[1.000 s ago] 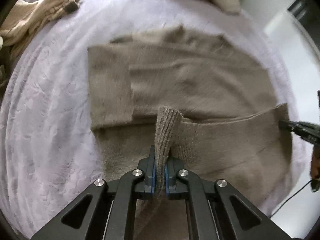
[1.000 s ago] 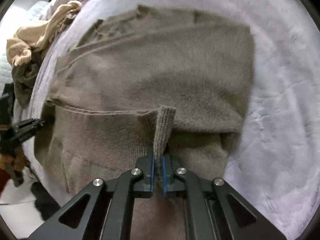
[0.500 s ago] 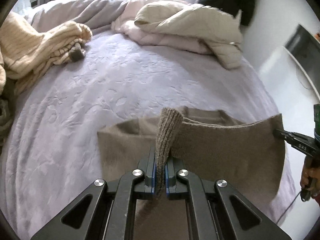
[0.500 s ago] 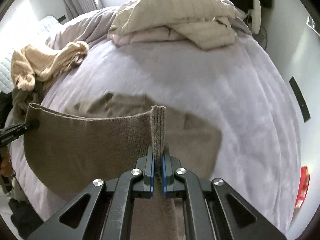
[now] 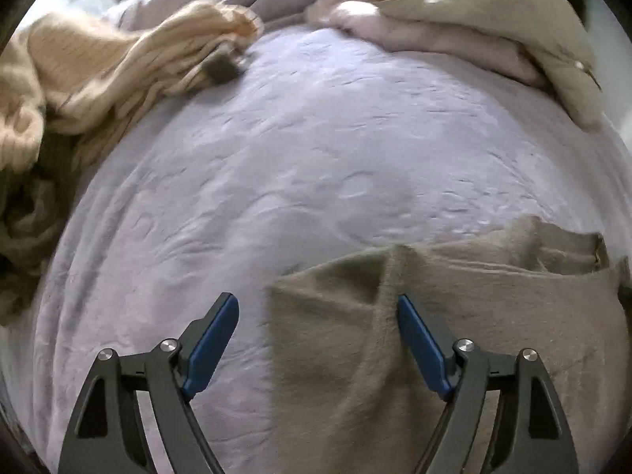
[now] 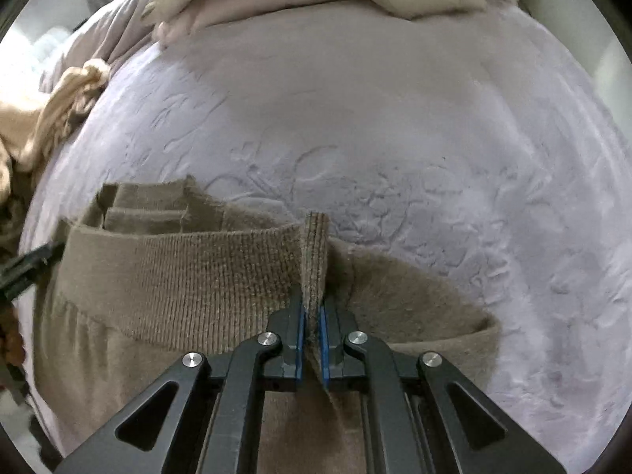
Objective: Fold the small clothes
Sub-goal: 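Lay the folded hem down and open both grippers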
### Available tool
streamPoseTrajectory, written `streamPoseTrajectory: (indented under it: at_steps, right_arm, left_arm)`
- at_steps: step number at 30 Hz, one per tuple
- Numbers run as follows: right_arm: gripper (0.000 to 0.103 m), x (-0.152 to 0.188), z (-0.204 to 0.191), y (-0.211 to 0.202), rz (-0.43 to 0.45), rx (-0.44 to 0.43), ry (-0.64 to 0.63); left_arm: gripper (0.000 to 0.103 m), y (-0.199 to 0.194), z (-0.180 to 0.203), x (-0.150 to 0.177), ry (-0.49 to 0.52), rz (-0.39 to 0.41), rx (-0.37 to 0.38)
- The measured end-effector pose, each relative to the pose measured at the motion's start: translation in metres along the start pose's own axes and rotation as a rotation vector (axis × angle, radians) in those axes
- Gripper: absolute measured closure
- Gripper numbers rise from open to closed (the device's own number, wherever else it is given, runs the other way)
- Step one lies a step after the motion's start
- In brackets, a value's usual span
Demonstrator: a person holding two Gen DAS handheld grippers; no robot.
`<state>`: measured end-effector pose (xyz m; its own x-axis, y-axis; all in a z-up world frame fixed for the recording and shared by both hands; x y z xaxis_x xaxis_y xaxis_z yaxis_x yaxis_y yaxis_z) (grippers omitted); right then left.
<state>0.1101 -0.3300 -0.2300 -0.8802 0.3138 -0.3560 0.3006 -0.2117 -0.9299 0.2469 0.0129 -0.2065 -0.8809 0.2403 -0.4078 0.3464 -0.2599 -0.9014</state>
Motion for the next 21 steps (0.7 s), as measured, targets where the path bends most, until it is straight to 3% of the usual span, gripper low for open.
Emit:
streamPoseTrajectory:
  at_steps: [3,4,6,9,12,16,21]
  right_arm:
    - [0.086,-0.002,0.011,-0.005,-0.016,-0.056,0.089]
    - [0.065,-0.003,0.018,-0.007,-0.02,-0.04,0.117]
    - [0.046,-0.003,0.035,-0.012,-0.022,0.016,0.156]
    - [0.046,0.004,0.045,-0.031,-0.012,-0.054,0.231]
    - [0.046,0.027,0.043,-0.055,-0.02,-0.18,0.296]
    - [0.046,0.093,0.022,-0.083,-0.091,-0.38,0.378]
    - [0.046,0.187,0.001,-0.094,-0.21,-0.517,0.543]
  left_arm:
    - [0.02,-0.017,-0.021,0.006,-0.04,-0.01,-0.01]
    - [0.02,-0.024,-0.024,0.011,-0.044,-0.015,0.0]
    - [0.02,-0.04,-0.029,0.024,-0.057,-0.033,0.036]
    - [0.02,-0.059,-0.035,0.062,-0.121,-0.075,0.122]
    - [0.02,-0.079,-0.036,0.11,-0.218,-0.125,0.181]
    - [0.02,-0.096,-0.038,0.168,-0.357,-0.164,0.227]
    - [0.02,-0.082,-0.023,0.217,-0.557,-0.233,0.342]
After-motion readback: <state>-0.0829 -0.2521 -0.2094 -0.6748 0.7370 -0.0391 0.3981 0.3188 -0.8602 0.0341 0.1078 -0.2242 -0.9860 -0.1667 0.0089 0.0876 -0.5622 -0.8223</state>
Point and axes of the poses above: each gripper's, at about its wrist camera, not at the fingertips, and y roughly the way its jaws point, z to its right, x to its underside, the point moved 9 cm from there along y, roughly the way its jaws point, and after that the axes turned 11 degrees about x, right-handed, at the moved point
